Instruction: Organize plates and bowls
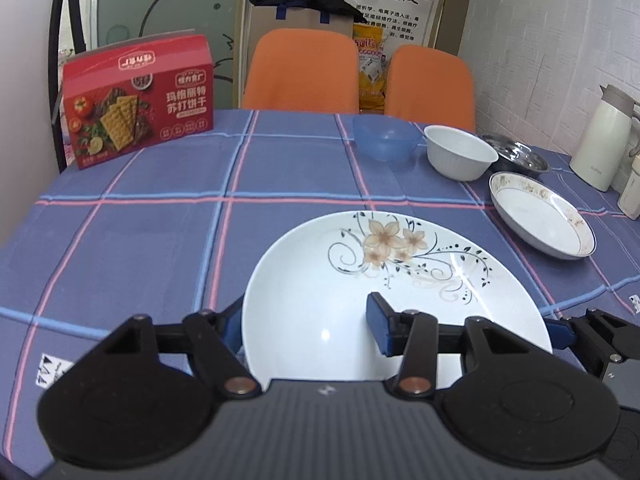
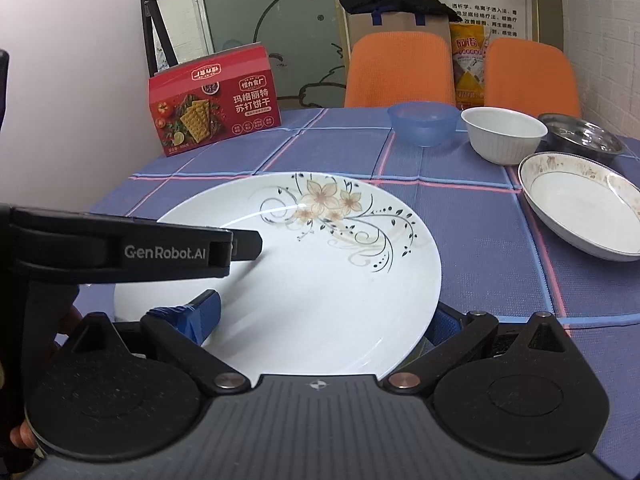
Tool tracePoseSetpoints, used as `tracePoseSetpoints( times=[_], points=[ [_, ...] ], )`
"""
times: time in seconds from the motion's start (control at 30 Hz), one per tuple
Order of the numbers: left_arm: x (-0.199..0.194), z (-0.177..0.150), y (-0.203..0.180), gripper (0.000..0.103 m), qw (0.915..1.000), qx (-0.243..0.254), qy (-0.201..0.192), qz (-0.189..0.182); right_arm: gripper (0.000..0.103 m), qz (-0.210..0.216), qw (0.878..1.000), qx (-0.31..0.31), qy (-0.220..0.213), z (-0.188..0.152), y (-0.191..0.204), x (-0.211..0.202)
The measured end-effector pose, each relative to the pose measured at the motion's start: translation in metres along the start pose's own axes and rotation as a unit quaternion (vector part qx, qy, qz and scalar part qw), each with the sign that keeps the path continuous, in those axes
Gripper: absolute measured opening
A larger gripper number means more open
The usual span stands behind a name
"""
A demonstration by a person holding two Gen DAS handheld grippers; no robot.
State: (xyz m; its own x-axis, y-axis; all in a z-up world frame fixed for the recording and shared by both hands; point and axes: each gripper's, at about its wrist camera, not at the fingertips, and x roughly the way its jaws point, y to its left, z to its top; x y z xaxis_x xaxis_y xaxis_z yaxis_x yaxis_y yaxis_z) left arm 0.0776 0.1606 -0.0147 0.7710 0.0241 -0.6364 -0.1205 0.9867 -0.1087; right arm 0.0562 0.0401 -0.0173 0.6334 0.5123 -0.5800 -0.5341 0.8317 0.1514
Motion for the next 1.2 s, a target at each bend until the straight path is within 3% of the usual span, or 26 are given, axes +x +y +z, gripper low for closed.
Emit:
tracePoseSetpoints(
  times=[0.07,0.23,0.37,0.73,0.93,1.2],
  points=[
    [0.004,-0.006,0.004,0.048,0.9999,-0.006,0.008,-0.004,0.091,-0.004,1.000,-0.008,0.000,-0.002,0.003,0.000],
    [0.006,-0.013,0.004,0.065,0.9999,0.008,-0.011,0.008,0.088,-0.003,1.000,-0.009,0.000,-0.005,0.004,0.000],
    [0.005,-0.012,0.005,0.070,0.9991,0.017,-0.028,0.025,0.088,-0.018,1.000,-0.011,-0.016,-0.003,0.004,-0.005],
    [-0.004,0.007,0.001,0.072,0.9986,0.008,-0.047,0.022,0.089,-0.033,0.998,0.023,-0.055,0.002,-0.026,-0.023],
    [-0.004,0.013,-0.014,0.073,0.9984,0.023,-0.049,0.020,0.089,-0.045,0.995,0.081,-0.046,-0.001,-0.064,-0.026],
    [0.007,0.032,-0.043,0.073,0.9979,0.048,-0.042,0.007,0.089,-0.102,0.981,0.153,-0.066,-0.004,-0.128,-0.045]
  ],
)
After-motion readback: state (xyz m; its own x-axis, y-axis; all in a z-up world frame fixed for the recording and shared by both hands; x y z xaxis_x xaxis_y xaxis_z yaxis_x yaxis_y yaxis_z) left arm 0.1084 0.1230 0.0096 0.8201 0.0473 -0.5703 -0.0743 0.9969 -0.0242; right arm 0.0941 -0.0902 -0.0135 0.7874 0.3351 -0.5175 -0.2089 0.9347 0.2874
